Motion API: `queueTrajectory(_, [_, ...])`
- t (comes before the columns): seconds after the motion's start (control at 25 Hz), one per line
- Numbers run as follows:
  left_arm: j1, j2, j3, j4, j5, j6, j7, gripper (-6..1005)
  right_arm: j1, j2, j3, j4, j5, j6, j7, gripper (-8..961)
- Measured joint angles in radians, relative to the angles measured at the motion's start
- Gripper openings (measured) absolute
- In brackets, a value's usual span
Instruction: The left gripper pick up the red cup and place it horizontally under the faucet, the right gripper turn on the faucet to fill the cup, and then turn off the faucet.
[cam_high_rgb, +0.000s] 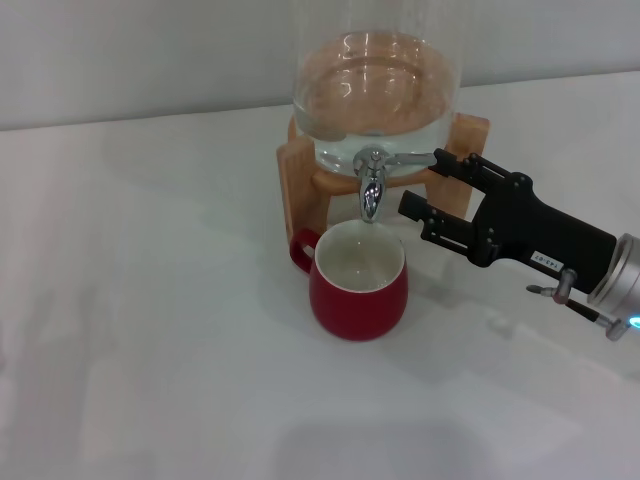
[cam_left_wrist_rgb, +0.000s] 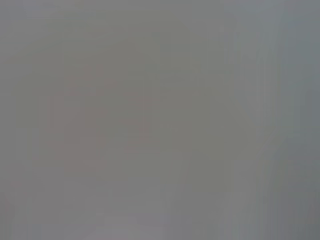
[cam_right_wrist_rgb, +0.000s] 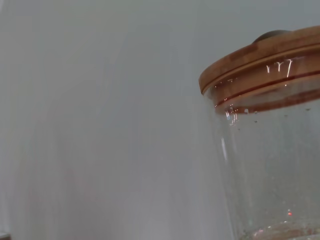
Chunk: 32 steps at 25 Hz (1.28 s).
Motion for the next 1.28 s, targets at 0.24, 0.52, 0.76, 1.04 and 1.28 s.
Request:
queueTrajectory(0.24, [-0.002,0.000,0.000,0.001,0.000,0.000,0.000,459,0.005,0.002,-0.008,-0.005,-0.001,0.000,0.002,751])
queueTrajectory(0.52, [-0.003,0.001,0.000,0.001,0.000,0.000,0.000,459,0.003,0.003,-0.025,-0.026,-0.003,-0.001,0.015,750])
queueTrajectory(0.76, [-0.006,0.002,0.000,0.001,0.000,0.000,0.000,459,-0.003,0.002,-0.026,-0.027,-0.003,-0.017,0.015,751])
queueTrajectory(1.04, [-0.011,0.002,0.000,0.001,0.000,-0.001,0.000,459,-0.006,0.002,-0.026,-0.028,-0.003,-0.029,0.015,751])
queueTrajectory(1.28, [-0.016,0.002,0.000,0.001,0.001,-0.002,0.000,459,-0.007,0.000,-0.026,-0.028,-0.008,-0.037,0.022,751])
